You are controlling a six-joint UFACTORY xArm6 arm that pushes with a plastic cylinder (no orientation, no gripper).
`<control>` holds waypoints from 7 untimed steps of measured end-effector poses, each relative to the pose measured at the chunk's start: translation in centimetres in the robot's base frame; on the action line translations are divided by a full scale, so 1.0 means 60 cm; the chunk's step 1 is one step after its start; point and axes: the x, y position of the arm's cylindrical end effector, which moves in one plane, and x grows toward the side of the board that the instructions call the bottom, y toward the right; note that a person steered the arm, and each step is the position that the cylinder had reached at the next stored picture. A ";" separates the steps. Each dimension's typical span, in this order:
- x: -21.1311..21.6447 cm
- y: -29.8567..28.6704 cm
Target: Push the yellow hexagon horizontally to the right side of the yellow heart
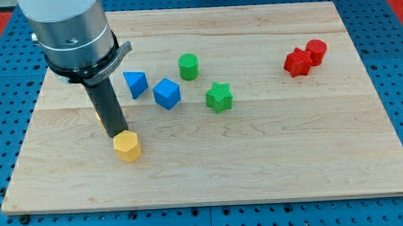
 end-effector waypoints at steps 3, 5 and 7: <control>0.064 0.016; 0.109 0.033; 0.057 0.082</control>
